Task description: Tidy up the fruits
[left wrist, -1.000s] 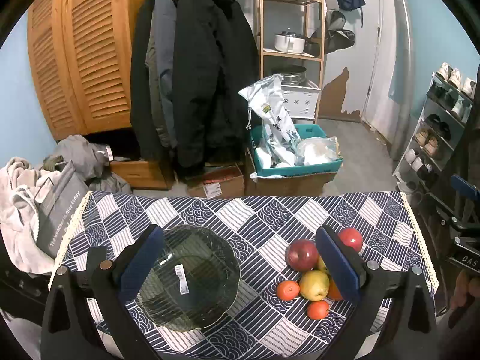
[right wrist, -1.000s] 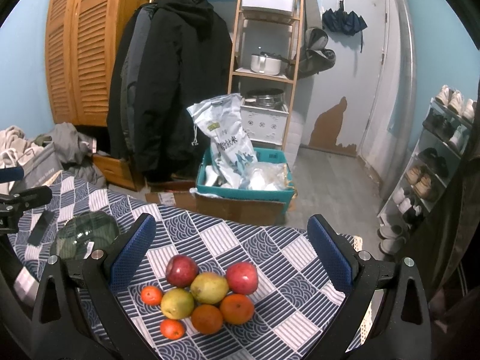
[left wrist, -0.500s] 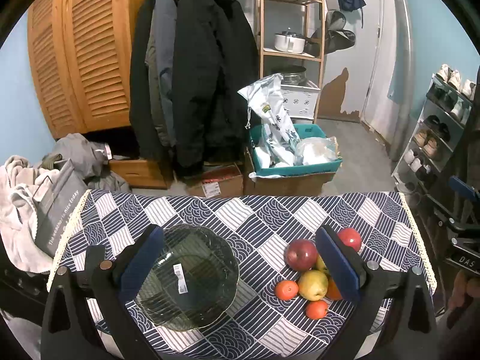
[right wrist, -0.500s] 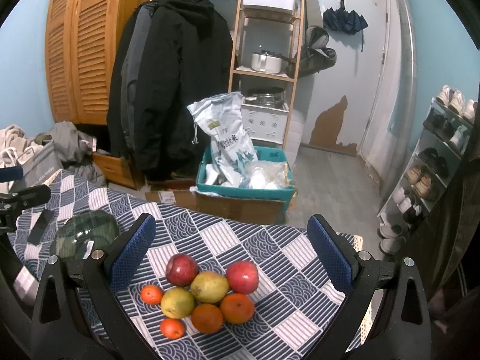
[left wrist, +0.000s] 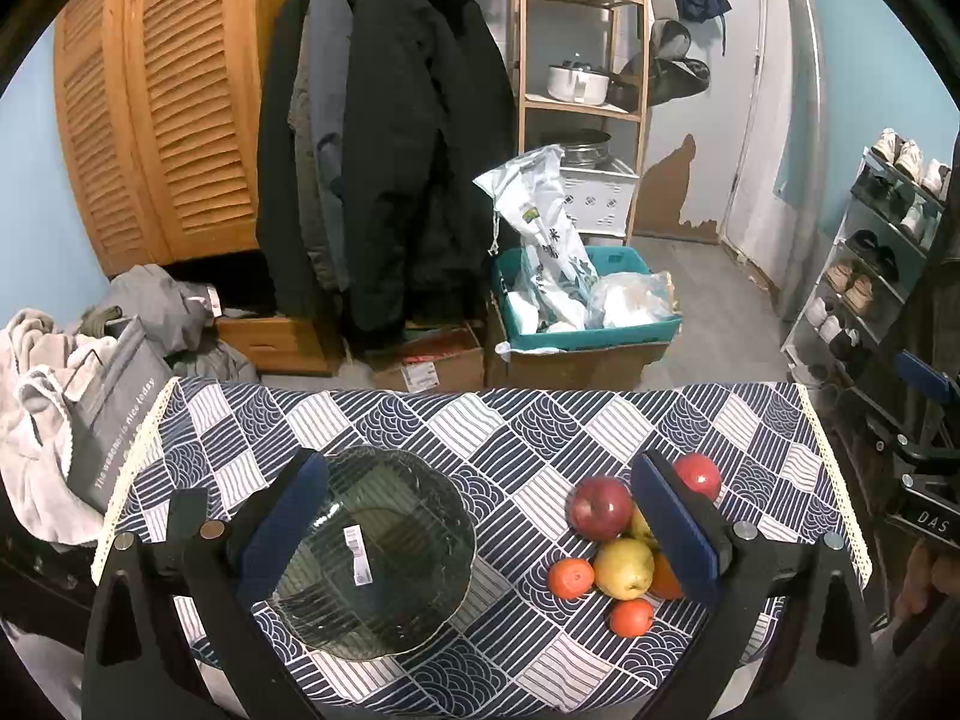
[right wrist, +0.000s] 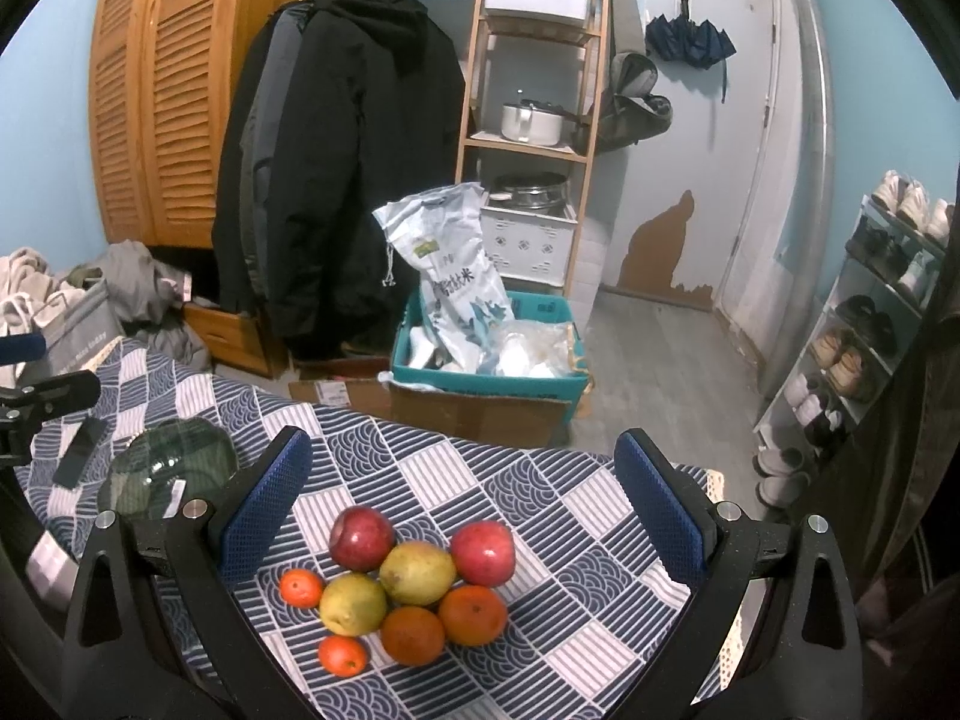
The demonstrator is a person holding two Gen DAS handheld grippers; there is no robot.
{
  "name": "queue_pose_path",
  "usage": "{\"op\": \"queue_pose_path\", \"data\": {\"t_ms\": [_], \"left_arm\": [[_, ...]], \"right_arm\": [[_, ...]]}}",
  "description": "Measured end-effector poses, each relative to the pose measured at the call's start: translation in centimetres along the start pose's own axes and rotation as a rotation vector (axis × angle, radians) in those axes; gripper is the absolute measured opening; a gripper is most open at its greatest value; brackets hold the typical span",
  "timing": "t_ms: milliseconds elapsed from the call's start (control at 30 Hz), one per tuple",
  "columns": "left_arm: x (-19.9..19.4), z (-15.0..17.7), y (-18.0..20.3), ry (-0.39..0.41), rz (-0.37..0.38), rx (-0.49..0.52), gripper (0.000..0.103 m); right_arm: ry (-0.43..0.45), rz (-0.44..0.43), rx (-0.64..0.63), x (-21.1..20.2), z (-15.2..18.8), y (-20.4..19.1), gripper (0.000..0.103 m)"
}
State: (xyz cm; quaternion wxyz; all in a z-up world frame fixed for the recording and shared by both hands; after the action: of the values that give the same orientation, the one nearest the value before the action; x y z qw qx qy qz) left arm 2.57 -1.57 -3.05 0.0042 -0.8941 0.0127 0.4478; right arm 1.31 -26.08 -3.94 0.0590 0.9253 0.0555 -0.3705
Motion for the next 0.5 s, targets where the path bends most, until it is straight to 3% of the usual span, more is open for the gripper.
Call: {"op": "queue_pose_path", "data": {"t_ms": [500], "left_arm": [[0.01, -0.02, -0.11, -0.002, 0.001, 0.0, 0.102]], "right_arm": [[-0.007, 0.007, -0.001, 0.07, 0.65, 0.23, 0.099]]}}
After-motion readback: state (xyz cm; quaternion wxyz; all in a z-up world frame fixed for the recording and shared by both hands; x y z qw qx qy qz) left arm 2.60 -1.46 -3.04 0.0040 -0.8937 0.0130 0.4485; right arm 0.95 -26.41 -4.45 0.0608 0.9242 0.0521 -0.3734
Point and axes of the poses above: each gripper's, at about its wrist camera, not at the fingertips, and x roughly the way its jaws point, y to its right, z to its underside, the point moved 3 cm from there along x, roughly the way its jaws point, and after that the axes turned 10 degrees about -y, right-handed, at the moved point
